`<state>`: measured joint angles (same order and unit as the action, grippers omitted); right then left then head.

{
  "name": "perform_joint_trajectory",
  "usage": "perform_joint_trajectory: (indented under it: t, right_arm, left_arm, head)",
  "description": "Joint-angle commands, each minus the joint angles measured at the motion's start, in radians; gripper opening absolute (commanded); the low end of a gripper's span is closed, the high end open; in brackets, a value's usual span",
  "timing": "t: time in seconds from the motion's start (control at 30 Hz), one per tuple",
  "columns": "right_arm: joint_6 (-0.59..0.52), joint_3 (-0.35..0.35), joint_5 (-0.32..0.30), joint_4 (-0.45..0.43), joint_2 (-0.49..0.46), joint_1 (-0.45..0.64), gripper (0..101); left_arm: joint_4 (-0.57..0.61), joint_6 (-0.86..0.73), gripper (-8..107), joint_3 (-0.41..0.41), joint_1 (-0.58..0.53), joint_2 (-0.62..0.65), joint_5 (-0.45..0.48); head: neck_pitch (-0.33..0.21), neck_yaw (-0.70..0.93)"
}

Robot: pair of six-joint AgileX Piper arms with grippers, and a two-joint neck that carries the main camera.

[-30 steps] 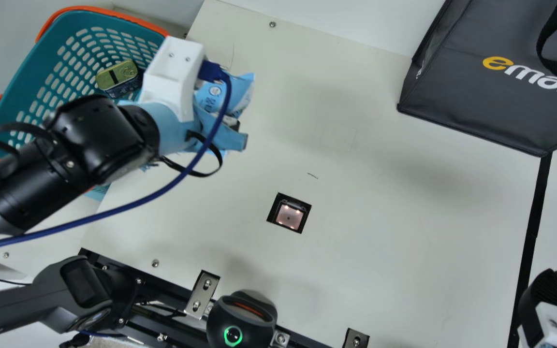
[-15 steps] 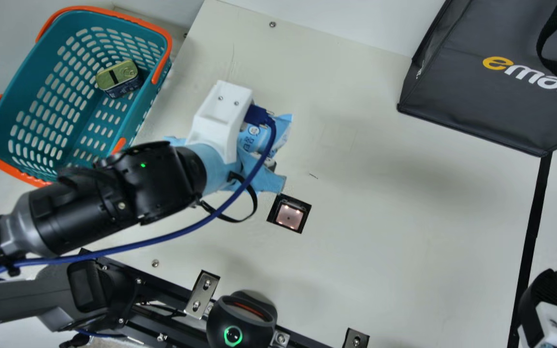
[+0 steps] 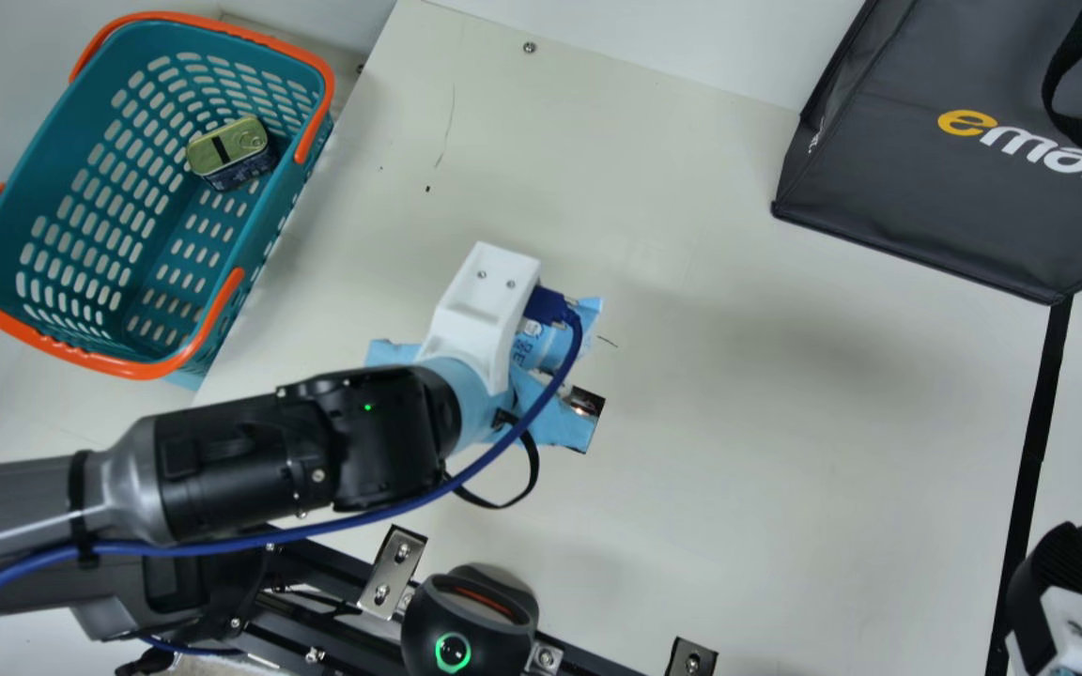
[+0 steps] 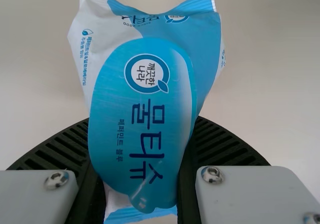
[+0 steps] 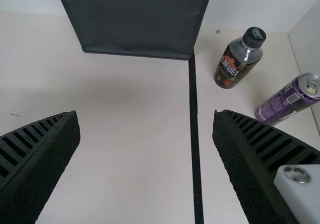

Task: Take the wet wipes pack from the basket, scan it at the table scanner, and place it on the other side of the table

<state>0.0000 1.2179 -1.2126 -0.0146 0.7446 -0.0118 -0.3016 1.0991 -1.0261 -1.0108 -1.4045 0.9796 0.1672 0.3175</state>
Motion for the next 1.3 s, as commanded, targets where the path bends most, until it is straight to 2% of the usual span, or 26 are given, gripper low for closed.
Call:
perform_joint_trajectory:
  t: [0.0, 0.6, 1.07, 1.27]
  right_arm:
    - [0.0, 0.0, 0.0, 0.0, 0.0, 0.0, 95]
    - [0.0, 0.0, 0.0, 0.0, 0.0, 0.0, 95]
    - [0.0, 0.0, 0.0, 0.0, 0.0, 0.0, 95]
    - [0.0, 0.0, 0.0, 0.0, 0.0, 0.0, 95]
  left_arm:
    - [-0.002, 0.026, -8, 0.01, -0.015, -0.006, -0.014]
    - [-0.05, 0.188, -8, 0.086, -0.109, -0.095, -0.135]
    - [-0.122, 0.269, -8, 0.136, -0.113, -0.153, -0.218]
    - [-0.146, 0.283, 12, 0.151, -0.104, -0.167, -0.241]
  head:
    - [-0.029, 0.004]
    - [-0.029, 0.004]
    - [-0.029, 0.004]
    - [-0.029, 0.004]
